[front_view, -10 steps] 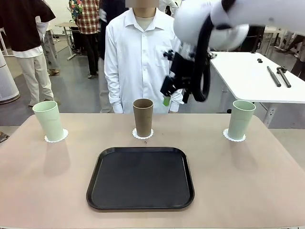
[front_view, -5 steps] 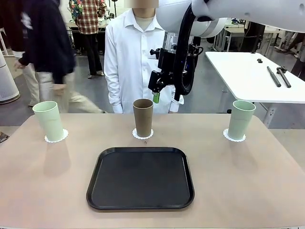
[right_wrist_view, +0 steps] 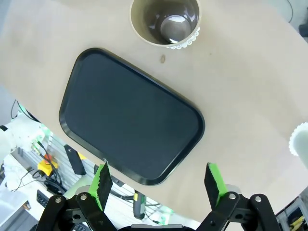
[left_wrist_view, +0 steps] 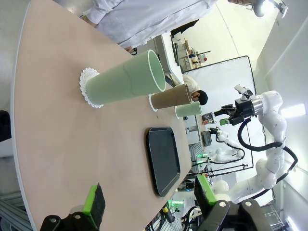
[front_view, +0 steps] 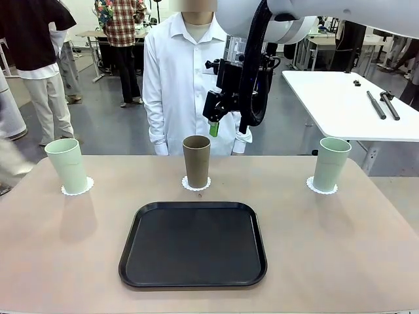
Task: Place coasters on the table and set cups on them.
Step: Take one Reusable plastic cup from the Flat Tray and place it on a coaster set by the human.
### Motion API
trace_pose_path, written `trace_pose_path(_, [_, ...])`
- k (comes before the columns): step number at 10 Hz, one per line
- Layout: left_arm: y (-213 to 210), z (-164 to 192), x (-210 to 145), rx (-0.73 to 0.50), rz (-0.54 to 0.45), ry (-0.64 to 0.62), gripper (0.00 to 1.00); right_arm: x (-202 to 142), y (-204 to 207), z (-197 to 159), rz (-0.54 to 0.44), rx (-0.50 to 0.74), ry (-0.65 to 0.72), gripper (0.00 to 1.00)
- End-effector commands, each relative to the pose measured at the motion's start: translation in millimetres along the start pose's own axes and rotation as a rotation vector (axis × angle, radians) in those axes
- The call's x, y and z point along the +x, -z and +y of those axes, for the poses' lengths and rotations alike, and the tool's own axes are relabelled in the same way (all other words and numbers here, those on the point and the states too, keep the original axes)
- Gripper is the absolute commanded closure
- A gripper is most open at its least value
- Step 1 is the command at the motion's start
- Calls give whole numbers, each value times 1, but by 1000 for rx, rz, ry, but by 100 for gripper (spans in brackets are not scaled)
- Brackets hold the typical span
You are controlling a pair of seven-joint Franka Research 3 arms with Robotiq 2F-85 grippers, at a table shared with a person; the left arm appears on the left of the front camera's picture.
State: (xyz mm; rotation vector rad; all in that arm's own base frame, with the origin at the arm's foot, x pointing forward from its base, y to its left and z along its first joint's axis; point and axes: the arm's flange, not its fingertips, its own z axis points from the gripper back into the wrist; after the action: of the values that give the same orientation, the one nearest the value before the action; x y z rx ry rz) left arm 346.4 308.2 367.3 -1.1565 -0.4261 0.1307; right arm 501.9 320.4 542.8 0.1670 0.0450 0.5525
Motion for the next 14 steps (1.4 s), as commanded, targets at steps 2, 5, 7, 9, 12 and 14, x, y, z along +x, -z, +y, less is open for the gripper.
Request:
trace_pose_path(2, [-2, -2, -2, 1, -5, 3, 0, -5, 4, -3, 6, -2, -14, 0])
trace_pose_path(5, [-2, -2, -2, 1, -5, 3, 0, -5, 4, -3, 6, -2, -14, 0])
trace_pose_path(7, [-2, -2, -2, 1, -5, 3, 0, -30, -1, -14, 18, -61, 41, 0])
trace_pose_path(9, [-2, -2, -2, 1, -5, 3, 0, -78, 11, -85, 34, -116, 231, 0])
trace_pose_path(12, [-2, -2, -2, 1, -5, 3, 0, -161, 39, -177, 0, -61, 469, 0])
trace_pose_path(14, [-2, -2, -2, 1, -5, 3, 0, -204, 43, -220, -65, 11, 552, 0])
